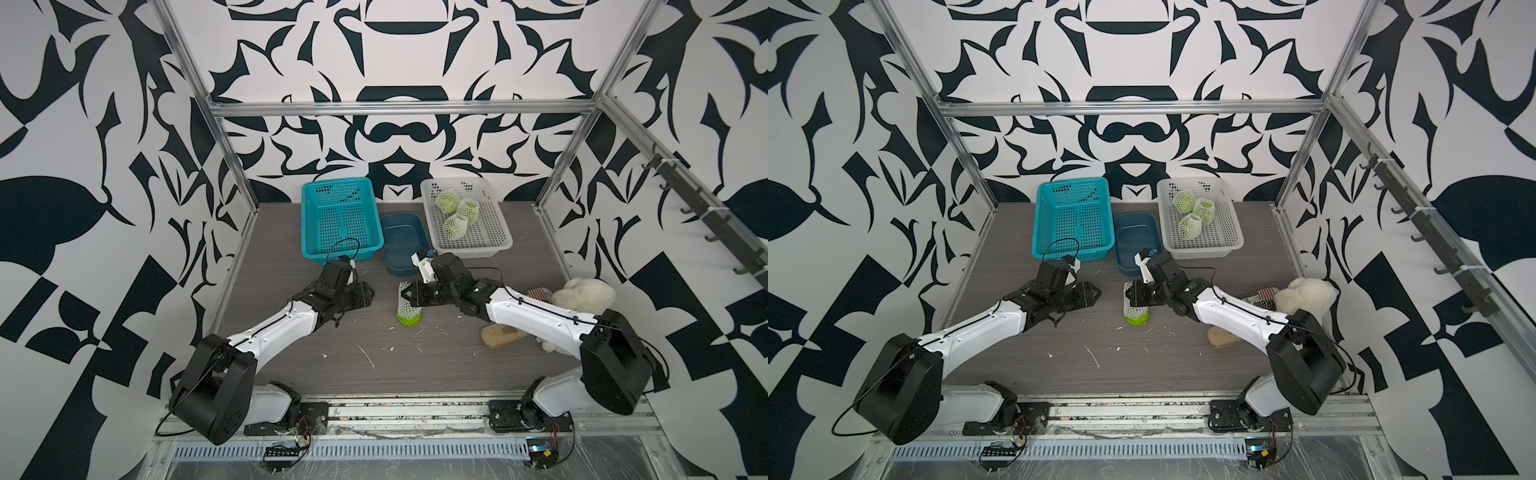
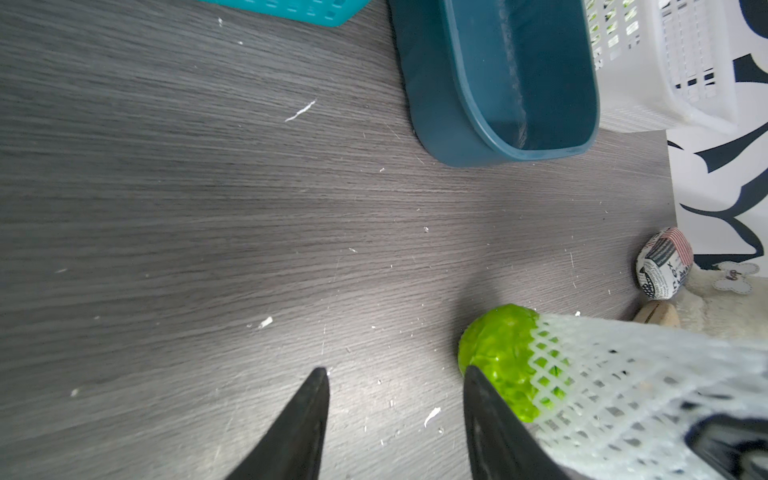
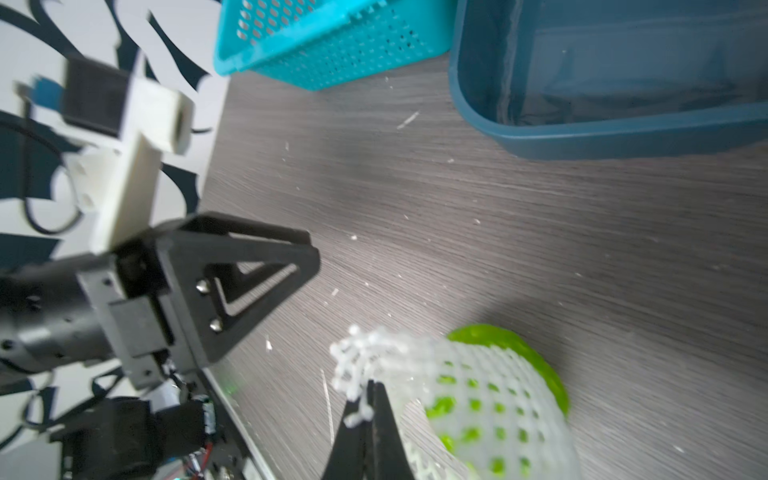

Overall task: Sleeve custard apples in foam nets
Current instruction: Put on the foam net on the custard apple.

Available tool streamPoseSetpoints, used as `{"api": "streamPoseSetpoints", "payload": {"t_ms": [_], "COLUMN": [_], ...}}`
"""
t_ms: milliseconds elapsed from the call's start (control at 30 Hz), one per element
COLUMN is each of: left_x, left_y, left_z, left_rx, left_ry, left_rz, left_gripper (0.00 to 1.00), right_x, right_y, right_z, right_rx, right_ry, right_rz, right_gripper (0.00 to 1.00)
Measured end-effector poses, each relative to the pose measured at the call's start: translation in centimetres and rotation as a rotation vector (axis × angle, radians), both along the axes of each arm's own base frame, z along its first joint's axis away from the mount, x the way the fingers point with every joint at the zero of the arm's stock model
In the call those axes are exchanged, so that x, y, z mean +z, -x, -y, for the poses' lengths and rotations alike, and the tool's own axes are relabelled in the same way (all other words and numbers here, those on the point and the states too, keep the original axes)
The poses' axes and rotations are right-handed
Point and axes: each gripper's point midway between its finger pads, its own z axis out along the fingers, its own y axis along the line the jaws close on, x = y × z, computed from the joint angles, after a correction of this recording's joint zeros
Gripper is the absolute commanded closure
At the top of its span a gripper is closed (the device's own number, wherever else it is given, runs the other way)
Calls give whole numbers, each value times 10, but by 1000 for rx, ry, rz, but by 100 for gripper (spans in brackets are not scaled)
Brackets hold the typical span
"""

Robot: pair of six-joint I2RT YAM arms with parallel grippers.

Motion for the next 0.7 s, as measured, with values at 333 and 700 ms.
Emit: {"api": "streamPoseSetpoints", "payload": {"t_ms": [333, 700], "left_x": [-3, -2], "left_y": [0, -1], "left_z": [1, 2], "left_rx": [-3, -4], "left_ry": [-1, 1], "left_rz": [-9, -8], "left_gripper": [46, 46], "right_x": [-12, -35], "right_y": [-1, 4], "right_z": [35, 6], "right_rx": [-4, 93], "right_ry": [282, 351], "right_rz": [28, 16], "right_gripper": [100, 97]}}
